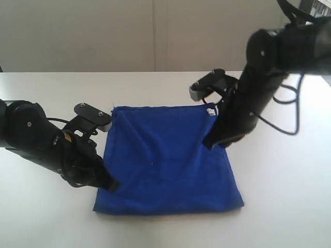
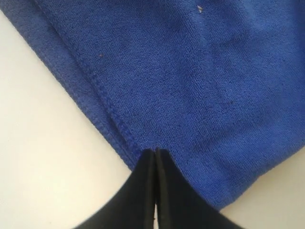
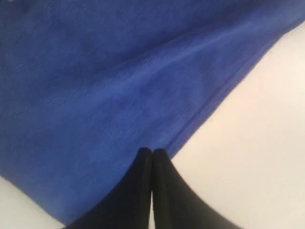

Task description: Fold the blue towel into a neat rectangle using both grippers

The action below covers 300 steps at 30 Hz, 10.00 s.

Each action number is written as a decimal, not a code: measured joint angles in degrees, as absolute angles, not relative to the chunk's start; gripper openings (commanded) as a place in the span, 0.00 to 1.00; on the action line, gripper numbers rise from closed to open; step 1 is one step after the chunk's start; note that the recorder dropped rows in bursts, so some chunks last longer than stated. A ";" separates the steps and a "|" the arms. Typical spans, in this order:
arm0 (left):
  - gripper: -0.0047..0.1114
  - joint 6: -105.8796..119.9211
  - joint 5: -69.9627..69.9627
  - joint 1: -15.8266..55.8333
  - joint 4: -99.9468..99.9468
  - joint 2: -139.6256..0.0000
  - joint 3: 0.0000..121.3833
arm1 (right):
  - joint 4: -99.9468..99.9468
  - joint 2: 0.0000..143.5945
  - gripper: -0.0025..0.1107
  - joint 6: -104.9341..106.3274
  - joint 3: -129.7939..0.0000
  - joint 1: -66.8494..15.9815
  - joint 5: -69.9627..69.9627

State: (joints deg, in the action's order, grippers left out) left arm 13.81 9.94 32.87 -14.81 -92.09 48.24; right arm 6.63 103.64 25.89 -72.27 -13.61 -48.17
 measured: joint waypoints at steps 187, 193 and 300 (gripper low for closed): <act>0.29 49.32 7.75 17.90 -51.20 -123.28 83.33 | 6.06 138.68 0.02 22.69 -115.21 -9.60 -59.85; 0.04 49.56 8.73 17.90 -51.20 -123.28 83.33 | 6.28 138.68 0.02 22.69 -115.21 -9.60 -59.85; 0.42 48.08 13.96 17.37 -43.95 -128.50 94.44 | 6.62 138.68 0.02 23.53 -115.30 -9.60 -60.63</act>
State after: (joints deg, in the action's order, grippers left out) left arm 48.08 13.96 17.37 -43.95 -128.50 94.44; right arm 6.62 138.68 23.53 -115.30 -9.60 -60.63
